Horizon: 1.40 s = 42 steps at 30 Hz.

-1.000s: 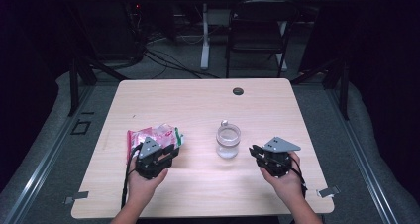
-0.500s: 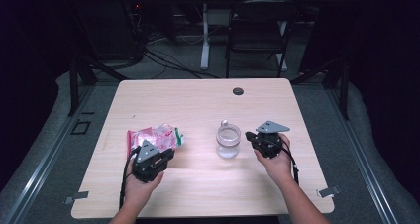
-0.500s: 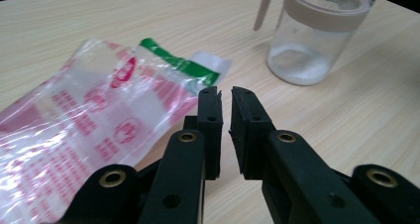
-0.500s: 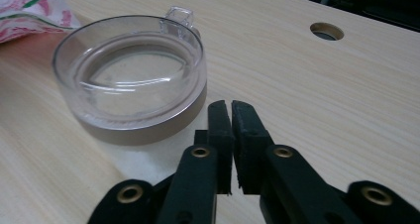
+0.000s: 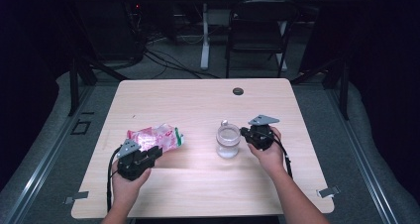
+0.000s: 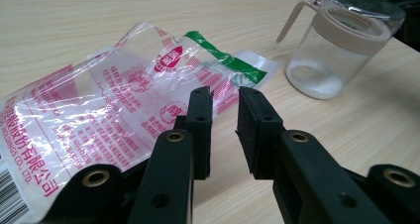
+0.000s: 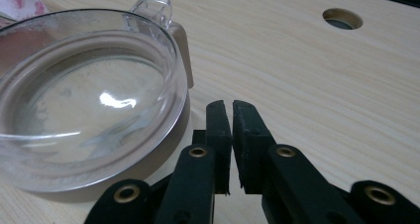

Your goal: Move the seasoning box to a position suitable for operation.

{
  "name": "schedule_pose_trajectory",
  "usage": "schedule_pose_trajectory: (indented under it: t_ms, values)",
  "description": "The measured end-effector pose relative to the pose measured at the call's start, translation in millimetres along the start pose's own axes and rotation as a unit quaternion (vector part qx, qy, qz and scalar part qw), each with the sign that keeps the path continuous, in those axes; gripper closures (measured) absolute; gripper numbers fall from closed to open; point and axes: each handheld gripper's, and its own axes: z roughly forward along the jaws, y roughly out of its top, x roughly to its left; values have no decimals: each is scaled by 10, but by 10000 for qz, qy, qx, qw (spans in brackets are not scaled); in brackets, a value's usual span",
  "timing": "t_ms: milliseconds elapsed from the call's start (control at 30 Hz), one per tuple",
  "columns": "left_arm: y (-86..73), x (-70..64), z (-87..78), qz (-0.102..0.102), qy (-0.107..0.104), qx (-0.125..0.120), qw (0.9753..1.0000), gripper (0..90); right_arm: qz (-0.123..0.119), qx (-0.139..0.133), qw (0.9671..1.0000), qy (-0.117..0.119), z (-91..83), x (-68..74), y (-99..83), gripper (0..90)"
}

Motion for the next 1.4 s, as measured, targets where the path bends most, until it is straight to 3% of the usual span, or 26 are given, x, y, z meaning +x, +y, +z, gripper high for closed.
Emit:
schedule_pose_trajectory:
  t_ms: [167, 500, 600, 667, 800, 933, 1167, 1233, 1300, 1400]
  values:
    - [7, -29, 13, 105, 91, 13, 9999, 744, 132, 8, 9998, 165, 48, -2, -3, 867]
    - [0, -93, 42, 250, 35, 119, 9996, 770, -111, 82, 9996, 247, -25, 96, -27, 900]
    - [1, -131, 63, 333, 8, 169, 9993, 812, -248, 68, 9992, 294, -49, 164, -37, 900]
    - [2, -185, 98, 496, 67, 280, 9984, 857, -422, 75, 9988, 240, -84, 251, -45, 899]
    - [16, -252, 157, 528, -29, 348, 9980, 900, -457, 19, 9983, 348, -111, 321, -56, 898]
    - [63, -407, 345, 610, -202, 507, 9966, 900, -638, -45, 9969, 464, -157, 440, -67, 898]
    - [107, -603, 595, 758, -159, 658, 9948, 900, -655, -62, 9952, 726, -167, 458, -88, 885]
    - [130, -628, 675, 709, -155, 679, 9950, 900, -568, -76, 9961, 676, -133, 412, -69, 886]
    - [177, -659, 825, 526, -173, 682, 9961, 900, -449, -101, 9969, 633, -80, 370, -42, 886]
    - [209, -681, 932, 495, -118, 708, 9962, 900, -437, -45, 9973, 580, -32, 337, -14, 881]
